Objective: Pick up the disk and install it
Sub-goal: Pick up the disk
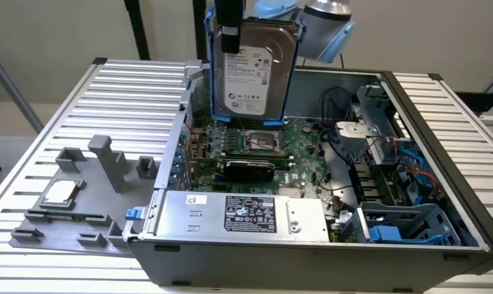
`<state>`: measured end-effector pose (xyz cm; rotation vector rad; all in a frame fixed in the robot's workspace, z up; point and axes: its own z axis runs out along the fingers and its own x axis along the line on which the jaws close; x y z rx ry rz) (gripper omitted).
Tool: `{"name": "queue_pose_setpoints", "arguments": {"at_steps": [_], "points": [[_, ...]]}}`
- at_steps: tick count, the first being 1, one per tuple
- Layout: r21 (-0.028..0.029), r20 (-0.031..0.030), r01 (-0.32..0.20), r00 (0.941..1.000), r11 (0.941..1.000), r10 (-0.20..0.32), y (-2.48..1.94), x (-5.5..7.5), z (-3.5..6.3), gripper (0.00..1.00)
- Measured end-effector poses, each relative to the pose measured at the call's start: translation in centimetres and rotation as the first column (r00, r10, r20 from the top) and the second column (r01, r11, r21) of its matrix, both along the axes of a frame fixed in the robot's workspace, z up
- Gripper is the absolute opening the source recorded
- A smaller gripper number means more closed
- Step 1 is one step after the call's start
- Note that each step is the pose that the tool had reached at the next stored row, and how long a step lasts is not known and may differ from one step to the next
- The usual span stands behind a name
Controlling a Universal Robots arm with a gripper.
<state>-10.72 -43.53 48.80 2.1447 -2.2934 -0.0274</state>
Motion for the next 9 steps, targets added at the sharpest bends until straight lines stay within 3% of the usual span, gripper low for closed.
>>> {"name": "queue_pose_setpoints", "arguments": {"at_steps": [9], "points": [[-0.0001, 0.0000, 0.000, 1.0000, 1.0000, 0.000, -2.07, 3.1, 0.00, 0.00]]}}
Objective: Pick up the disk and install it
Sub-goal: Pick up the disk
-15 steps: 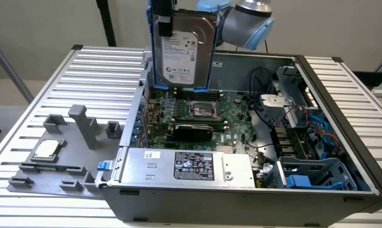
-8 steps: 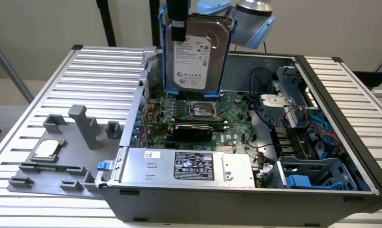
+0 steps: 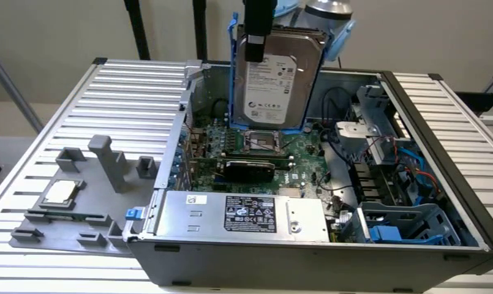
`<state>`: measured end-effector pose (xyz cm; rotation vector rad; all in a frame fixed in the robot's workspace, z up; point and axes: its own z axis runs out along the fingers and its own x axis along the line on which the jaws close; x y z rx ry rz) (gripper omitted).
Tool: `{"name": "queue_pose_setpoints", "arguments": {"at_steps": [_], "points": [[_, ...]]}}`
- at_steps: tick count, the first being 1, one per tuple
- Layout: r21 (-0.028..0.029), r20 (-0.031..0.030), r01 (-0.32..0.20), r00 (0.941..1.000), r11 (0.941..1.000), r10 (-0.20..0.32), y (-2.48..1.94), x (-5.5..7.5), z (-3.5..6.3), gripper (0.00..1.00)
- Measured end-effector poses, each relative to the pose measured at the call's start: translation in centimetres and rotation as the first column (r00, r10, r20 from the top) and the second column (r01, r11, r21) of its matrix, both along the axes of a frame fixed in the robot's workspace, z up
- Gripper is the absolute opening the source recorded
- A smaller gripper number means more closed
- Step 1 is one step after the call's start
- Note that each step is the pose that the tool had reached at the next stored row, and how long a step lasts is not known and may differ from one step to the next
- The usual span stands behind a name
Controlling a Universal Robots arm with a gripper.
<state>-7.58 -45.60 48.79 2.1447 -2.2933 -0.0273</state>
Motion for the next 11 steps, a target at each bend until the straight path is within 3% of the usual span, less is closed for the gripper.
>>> {"name": "queue_pose_setpoints", "arguments": {"at_steps": [11], "points": [[0.0000, 0.0000, 0.000, 1.0000, 1.0000, 0.000, -2.57, 3.7, -0.01, 0.00]]}}
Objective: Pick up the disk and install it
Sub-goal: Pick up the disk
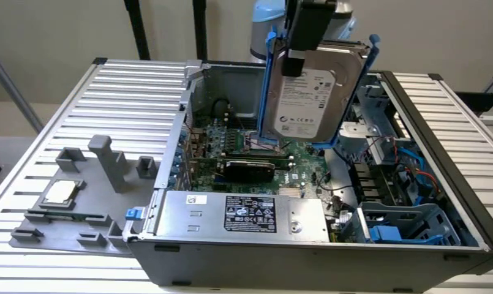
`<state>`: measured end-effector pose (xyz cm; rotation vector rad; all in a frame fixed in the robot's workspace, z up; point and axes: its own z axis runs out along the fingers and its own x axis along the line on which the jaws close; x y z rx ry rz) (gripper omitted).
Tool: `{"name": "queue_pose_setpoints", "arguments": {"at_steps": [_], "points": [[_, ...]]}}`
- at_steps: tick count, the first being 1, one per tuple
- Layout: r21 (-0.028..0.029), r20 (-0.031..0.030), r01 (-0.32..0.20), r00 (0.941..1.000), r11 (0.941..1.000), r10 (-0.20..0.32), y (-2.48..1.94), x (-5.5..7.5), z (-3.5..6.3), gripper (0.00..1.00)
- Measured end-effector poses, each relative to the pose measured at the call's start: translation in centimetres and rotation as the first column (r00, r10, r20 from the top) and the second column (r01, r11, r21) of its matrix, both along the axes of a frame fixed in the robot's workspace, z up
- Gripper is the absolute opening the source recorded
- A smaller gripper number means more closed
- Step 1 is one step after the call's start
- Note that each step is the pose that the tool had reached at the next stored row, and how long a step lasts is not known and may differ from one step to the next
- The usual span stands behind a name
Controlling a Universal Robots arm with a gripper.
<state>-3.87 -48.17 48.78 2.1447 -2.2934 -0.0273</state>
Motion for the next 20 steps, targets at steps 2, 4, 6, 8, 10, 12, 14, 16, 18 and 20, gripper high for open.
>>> {"name": "queue_pose_setpoints", "arguments": {"at_steps": [2, 4, 6, 8, 10, 12, 14, 16, 18, 20], "points": [[0.0000, 0.0000, 0.000, 1.0000, 1.0000, 0.000, -0.47, 0.7, 0.00, 0.00], [0.0000, 0.0000, 0.000, 1.0000, 1.0000, 0.000, -0.96, 1.3, -0.01, 0.00], [0.0000, 0.0000, 0.000, 1.0000, 1.0000, 0.000, -1.43, 2.0, -0.01, 0.00], [0.0000, -0.0001, 0.000, 1.0000, 1.0000, 0.000, -1.90, 2.6, -0.01, 0.00], [0.0000, -0.0001, 0.000, 1.0000, 1.0000, 0.000, -2.38, 3.2, -0.01, 0.00], [0.0000, 0.0000, 0.000, 1.0000, 1.0000, 0.000, -2.87, 3.8, -0.01, 0.00], [0.0000, 0.0000, 0.000, 1.0000, 1.0000, 0.000, -3.33, 4.4, -0.01, 0.00], [-0.0001, 0.0000, 0.000, 1.0000, 1.0000, 0.000, -3.78, 4.8, -0.01, 0.00], [0.0000, 0.0000, 0.000, 1.0000, 1.0000, 0.000, -4.25, 5.3, -0.01, 0.00], [0.0000, 0.0000, 0.000, 1.0000, 1.0000, 0.000, -4.71, 5.7, -0.01, 0.00]]}}
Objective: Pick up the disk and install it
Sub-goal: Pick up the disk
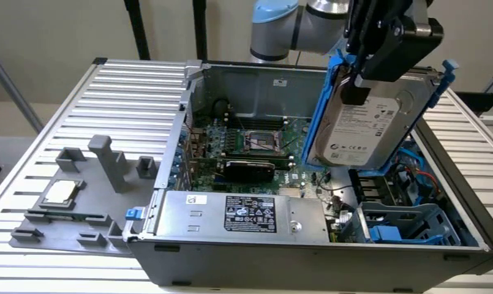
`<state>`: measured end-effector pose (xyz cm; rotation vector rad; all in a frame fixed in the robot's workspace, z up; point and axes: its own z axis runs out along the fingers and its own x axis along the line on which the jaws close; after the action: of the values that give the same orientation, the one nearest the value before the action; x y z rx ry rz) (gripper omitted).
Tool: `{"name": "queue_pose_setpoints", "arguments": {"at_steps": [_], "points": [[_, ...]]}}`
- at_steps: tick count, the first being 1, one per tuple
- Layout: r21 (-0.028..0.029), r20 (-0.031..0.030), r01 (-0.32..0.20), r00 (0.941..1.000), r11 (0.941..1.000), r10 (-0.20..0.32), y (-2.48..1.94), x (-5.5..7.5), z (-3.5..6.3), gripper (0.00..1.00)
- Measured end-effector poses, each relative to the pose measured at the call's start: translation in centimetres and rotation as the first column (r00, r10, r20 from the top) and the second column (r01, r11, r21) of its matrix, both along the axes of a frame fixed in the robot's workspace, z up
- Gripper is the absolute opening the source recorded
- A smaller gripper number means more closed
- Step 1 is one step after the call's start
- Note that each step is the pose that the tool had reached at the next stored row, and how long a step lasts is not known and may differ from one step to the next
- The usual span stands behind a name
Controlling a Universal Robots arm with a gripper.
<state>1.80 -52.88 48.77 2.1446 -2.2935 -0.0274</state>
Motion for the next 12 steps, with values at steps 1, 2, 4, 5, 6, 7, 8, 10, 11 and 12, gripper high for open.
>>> {"name": "queue_pose_setpoints", "arguments": {"at_steps": [1, 2, 4, 5, 6, 7, 8, 10, 11, 12], "points": [[0.0000, 0.0000, 0.000, 1.0000, 1.0000, 0.000, -0.24, 0.2, 0.00, 0.00], [-0.0001, 0.0000, 0.000, 1.0000, 1.0000, 0.000, -0.49, 0.4, 0.00, 0.00], [0.0000, 0.0000, 0.000, 1.0000, 1.0000, 0.000, -1.02, 0.9, 0.00, 0.00], [0.0000, -0.0001, 0.000, 1.0000, 1.0000, 0.000, -1.28, 1.1, 0.00, 0.00], [0.0000, 0.0000, 0.000, 1.0000, 1.0000, 0.000, -1.56, 1.3, 0.00, 0.00], [-0.0001, 0.0000, 0.000, 1.0000, 1.0000, 0.000, -1.85, 1.5, 0.00, 0.00], [0.0000, 0.0000, 0.000, 1.0000, 1.0000, 0.000, -2.10, 1.7, 0.00, 0.00], [0.0000, 0.0000, 0.000, 1.0000, 1.0000, 0.000, -2.69, 2.2, 0.00, 0.00], [0.0000, 0.0000, 0.000, 1.0000, 1.0000, 0.000, -2.96, 2.5, 0.00, 0.00], [-0.0001, -0.0001, 0.000, 1.0000, 1.0000, 0.000, -3.23, 2.8, 0.01, 0.00]]}}
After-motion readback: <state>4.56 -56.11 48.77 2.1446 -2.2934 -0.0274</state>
